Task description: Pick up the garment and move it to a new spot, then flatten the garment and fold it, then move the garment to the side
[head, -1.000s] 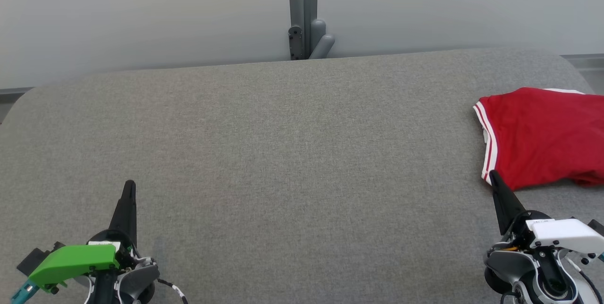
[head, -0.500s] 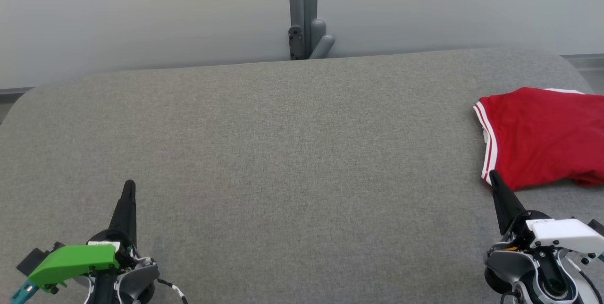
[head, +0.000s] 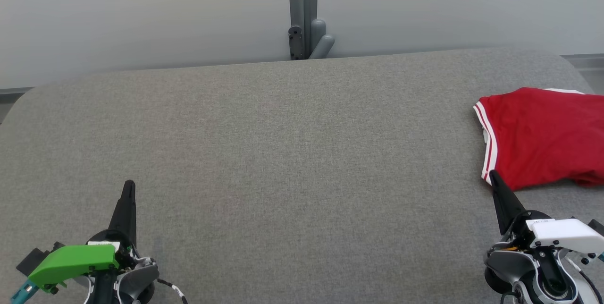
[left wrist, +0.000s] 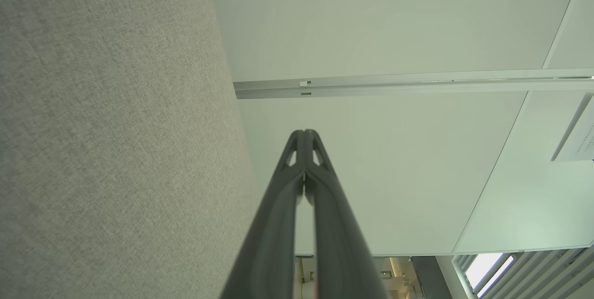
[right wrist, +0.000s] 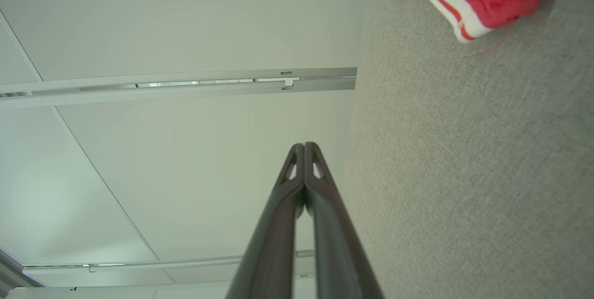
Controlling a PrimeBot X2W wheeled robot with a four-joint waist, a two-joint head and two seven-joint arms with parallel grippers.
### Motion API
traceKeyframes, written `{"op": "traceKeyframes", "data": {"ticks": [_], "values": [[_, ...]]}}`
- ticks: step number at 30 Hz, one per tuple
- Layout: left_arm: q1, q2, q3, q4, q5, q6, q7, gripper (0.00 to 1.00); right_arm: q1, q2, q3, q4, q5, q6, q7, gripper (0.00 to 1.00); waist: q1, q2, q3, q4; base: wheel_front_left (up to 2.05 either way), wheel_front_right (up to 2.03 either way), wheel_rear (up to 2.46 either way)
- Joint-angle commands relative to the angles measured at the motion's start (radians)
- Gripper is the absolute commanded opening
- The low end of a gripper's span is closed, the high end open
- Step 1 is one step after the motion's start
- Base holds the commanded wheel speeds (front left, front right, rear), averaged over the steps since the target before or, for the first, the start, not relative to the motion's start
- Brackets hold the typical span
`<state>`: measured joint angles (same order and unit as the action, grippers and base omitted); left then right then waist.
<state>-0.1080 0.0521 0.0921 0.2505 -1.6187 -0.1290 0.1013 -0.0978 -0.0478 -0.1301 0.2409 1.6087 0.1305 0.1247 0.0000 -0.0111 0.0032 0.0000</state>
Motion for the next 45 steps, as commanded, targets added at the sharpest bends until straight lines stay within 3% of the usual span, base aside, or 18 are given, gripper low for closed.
{"op": "traceKeyframes", "data": {"ticks": [1,45], "values": [[-0.012,0.003,0.002,-0.003,0.002,-0.003,0.003,0.0,-0.01,-0.005,-0.002,-0.004,0.006,0.0,0.002,0.0,0.0,0.0111,0.0,0.0,0.0,0.0,0.0],[-0.012,0.001,0.005,-0.003,0.006,-0.003,0.005,0.0,-0.009,-0.005,-0.002,-0.004,0.006,0.0,0.001,0.0,0.0,0.0111,0.0,0.0,0.0,0.0,0.0]]}}
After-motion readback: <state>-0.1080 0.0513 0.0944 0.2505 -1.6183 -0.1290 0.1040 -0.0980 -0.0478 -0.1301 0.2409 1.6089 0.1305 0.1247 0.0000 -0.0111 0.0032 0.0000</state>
